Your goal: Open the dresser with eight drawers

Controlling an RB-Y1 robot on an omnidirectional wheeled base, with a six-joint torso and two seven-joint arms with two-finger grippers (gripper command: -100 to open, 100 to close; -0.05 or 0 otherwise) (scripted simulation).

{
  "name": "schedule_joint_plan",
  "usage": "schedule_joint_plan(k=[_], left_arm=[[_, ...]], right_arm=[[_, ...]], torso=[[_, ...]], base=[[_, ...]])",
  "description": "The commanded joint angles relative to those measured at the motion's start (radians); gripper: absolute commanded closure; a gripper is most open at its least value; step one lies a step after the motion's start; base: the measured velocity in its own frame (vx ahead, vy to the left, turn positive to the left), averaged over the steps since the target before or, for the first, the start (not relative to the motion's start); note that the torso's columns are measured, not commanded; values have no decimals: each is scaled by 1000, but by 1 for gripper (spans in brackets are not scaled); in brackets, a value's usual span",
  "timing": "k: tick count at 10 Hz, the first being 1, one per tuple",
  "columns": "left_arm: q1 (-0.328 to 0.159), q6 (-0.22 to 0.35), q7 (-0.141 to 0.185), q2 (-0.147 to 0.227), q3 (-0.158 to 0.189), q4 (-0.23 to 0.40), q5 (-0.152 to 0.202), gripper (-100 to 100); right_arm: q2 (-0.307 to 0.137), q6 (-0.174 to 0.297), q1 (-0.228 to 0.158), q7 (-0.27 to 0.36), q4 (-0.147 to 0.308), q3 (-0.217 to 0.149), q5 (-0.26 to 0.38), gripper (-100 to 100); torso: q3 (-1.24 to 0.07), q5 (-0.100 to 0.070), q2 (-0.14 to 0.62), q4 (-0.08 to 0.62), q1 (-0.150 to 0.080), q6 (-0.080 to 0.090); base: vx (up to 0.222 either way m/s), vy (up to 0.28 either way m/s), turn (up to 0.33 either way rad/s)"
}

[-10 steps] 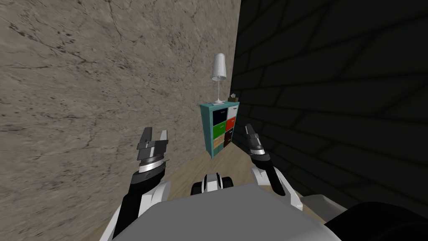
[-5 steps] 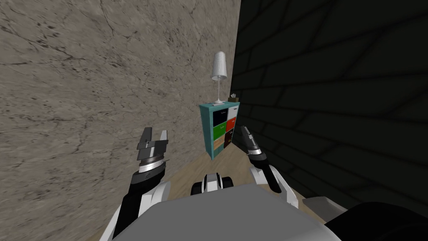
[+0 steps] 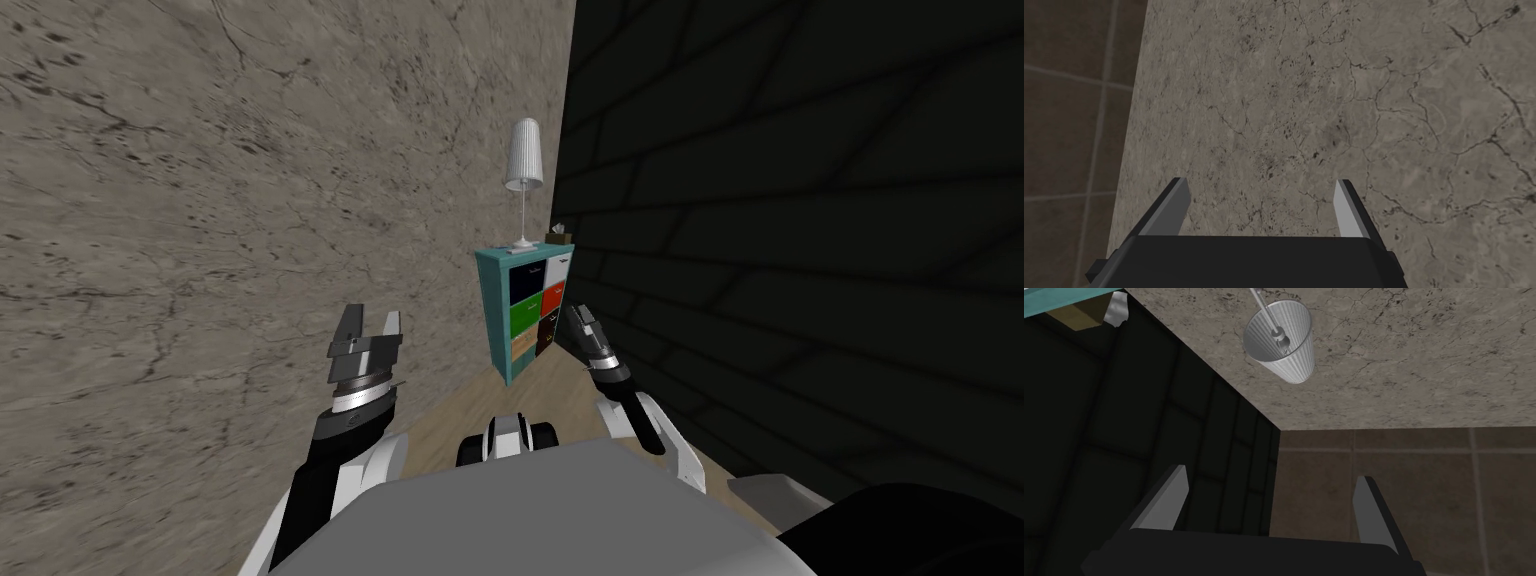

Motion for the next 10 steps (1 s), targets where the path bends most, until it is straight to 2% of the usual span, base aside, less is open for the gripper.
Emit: schedule_joint_plan(k=[1,2,3,5,6,7,8,10], left_arm=[[0,0,0,0,0,0,0,0],[0,0,0,0,0,0,0,0],[0,0,0,0,0,0,0,0],[0,0,0,0,0,0,0,0],[0,0,0,0,0,0,0,0],[0,0,0,0,0,0,0,0],[0,0,0,0,0,0,0,0],[0,0,0,0,0,0,0,0]], right_arm=[[-11,-9,-8,69,30,6,29,-100],[-11,-9,-8,95,30,6,29,-100],[-19,-15,-18,125,58,12,56,-100],[-19,-15,-18,164,58,12,56,-100],[-27,-22,-28,202,88,18,83,-100],[-27,-22,-28,230,88,18,83,-100],[-34,-29,-39,259,118,24,111,-100],[-34,-29,-39,308,118,24,111,-100]], torso=[[1,0,1,0,0,0],[0,0,0,0,0,0],[0,0,0,0,0,0],[-1,0,-1,0,0,0],[1,0,1,0,0,0],[1,0,1,0,0,0],[0,0,0,0,0,0],[0,0,-1,0,0,0]], base=[[47,10,-39],[46,10,-22],[73,11,-38],[48,6,-8],[46,0,-45],[53,5,-22],[74,6,-45],[46,3,-10]])
